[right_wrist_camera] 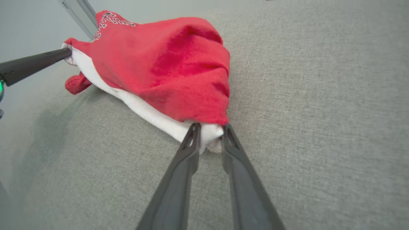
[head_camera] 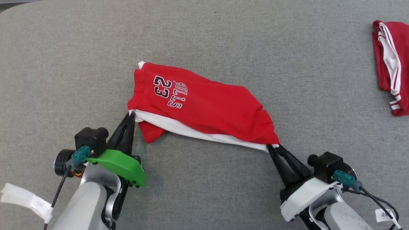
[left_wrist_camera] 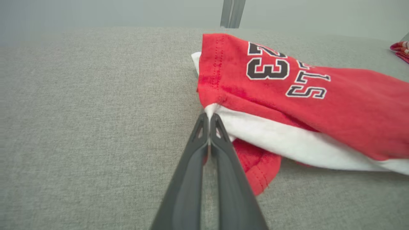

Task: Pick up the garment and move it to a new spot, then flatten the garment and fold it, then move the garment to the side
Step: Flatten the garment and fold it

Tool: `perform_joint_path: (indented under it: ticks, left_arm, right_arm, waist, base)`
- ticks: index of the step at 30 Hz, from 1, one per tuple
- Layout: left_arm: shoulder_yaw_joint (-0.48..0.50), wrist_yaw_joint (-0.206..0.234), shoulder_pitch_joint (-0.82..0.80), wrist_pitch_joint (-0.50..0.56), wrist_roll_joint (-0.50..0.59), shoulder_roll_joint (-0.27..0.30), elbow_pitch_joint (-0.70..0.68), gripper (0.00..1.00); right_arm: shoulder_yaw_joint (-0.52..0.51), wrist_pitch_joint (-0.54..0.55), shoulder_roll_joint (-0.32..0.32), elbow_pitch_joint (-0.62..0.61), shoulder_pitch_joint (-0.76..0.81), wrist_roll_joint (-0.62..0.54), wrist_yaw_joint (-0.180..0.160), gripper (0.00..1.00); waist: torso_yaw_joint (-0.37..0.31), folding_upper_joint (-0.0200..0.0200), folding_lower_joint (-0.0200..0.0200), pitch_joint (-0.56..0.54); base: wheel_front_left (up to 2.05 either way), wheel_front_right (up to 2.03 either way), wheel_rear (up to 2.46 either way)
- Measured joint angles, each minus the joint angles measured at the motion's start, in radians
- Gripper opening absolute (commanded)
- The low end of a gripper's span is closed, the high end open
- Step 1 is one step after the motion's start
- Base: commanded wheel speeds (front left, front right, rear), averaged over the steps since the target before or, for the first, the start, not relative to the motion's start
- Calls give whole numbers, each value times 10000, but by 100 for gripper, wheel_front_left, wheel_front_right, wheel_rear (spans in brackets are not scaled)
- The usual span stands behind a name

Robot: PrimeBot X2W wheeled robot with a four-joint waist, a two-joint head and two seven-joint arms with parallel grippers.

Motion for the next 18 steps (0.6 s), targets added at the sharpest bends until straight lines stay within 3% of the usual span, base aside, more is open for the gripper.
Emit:
perform_joint_path:
  ticks: [9,18]
  left_arm:
    - [265,518,14,-800,591,339,-2127,0]
    - [474,882,-699,-604,1425,968,-5461,0]
  right_arm:
    - [-1043,-454,-305,-1522,-298,-111,4,0]
    - [-2972,347,-934,-4615,-1433,-698,13,0]
  waist:
    - [-210,0,0,-367]
    - [-668,0,0,-932]
  base:
    - [0,0,0]
    - [0,0,0]
